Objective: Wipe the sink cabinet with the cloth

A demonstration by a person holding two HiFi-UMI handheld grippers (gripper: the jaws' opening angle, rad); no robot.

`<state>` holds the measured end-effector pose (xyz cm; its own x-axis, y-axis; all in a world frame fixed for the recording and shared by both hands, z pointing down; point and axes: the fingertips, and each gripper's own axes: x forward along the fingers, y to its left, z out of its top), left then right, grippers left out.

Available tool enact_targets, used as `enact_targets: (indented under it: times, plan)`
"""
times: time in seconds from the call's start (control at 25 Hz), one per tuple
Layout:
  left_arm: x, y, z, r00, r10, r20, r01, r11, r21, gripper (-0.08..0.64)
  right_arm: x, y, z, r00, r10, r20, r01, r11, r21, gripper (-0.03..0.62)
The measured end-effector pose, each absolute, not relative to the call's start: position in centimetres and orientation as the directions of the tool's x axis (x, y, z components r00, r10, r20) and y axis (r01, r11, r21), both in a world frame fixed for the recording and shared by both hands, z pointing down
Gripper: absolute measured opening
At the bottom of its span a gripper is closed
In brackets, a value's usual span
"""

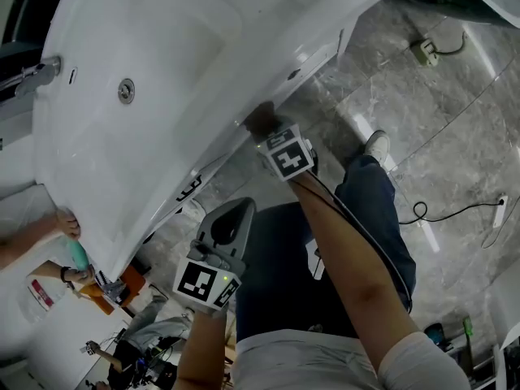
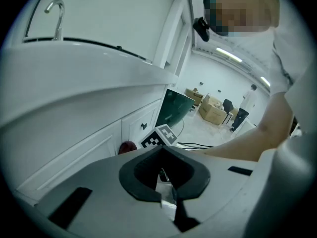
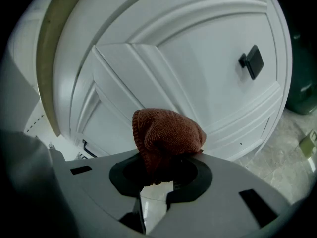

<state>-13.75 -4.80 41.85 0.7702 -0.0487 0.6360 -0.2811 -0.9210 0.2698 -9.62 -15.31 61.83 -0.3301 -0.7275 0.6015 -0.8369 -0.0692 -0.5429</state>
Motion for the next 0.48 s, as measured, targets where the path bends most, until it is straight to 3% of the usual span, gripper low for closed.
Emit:
enact_targets:
  times: [0.48]
  plan:
    - [-12.6, -3.7, 38.4, 0.777, 0.037, 0.628, -0.201, -0.931, 0.303, 0.011, -8.6, -15.3, 52.4, -0.348, -0.777, 0.525, -0.834, 0.001, -0.552, 0.089]
